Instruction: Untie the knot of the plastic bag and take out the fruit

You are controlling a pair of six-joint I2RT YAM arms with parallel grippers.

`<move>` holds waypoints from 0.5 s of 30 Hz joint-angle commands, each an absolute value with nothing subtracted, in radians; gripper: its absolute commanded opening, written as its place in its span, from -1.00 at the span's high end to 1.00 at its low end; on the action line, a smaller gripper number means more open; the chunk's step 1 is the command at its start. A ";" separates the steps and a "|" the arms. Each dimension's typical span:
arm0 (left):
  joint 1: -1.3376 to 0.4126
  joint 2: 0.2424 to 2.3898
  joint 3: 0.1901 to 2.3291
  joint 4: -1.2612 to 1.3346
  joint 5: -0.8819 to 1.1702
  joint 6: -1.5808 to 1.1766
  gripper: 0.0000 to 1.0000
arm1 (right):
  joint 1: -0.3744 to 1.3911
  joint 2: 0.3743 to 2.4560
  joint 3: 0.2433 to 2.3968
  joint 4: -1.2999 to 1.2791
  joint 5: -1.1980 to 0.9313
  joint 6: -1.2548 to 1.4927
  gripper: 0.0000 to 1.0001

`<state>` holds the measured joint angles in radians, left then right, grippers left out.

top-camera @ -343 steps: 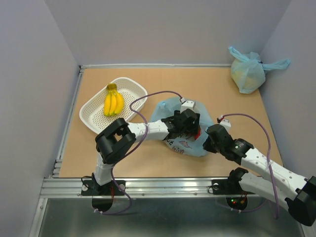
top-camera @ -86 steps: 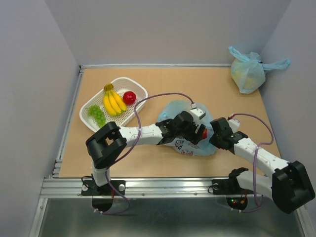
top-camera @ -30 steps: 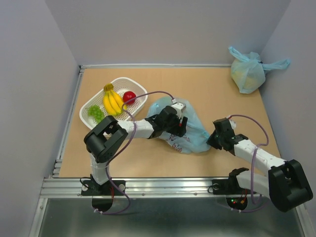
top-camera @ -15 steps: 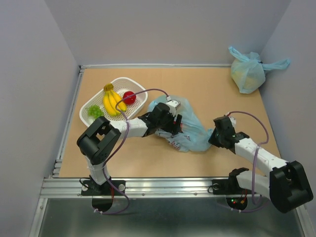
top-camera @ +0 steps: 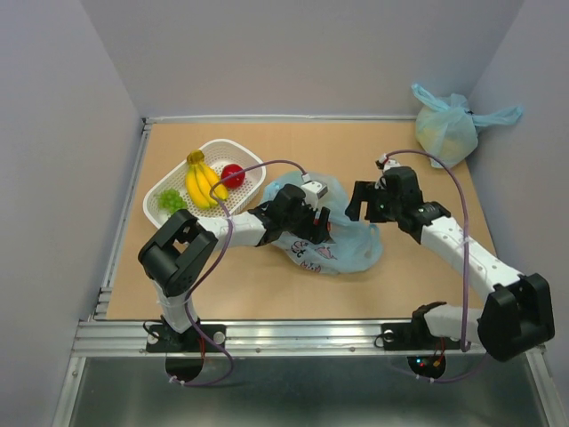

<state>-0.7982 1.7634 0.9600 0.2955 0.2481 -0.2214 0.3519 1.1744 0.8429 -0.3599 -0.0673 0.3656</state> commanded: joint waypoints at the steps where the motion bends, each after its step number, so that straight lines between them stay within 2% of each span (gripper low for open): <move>1: -0.798 1.741 1.000 0.311 0.264 -0.207 -0.63 | 0.351 1.276 0.908 -0.335 -0.170 0.244 -0.76; 11: -0.798 1.752 1.008 0.310 0.238 -0.221 -0.63 | 0.405 1.451 0.911 -0.288 -0.224 0.198 -0.75; 13: -0.798 1.755 1.012 0.311 0.235 -0.224 -0.63 | 0.411 1.469 0.888 -0.262 -0.215 0.202 -0.66; 15: -0.799 1.761 1.014 0.311 0.236 -0.230 -0.63 | 0.410 1.488 0.871 -0.246 -0.181 0.213 -0.42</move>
<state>-0.7982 1.7641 0.9710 0.2947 0.2409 -0.2245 0.4007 1.4757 0.8677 -0.3233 -0.1944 0.2226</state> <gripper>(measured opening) 0.812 0.780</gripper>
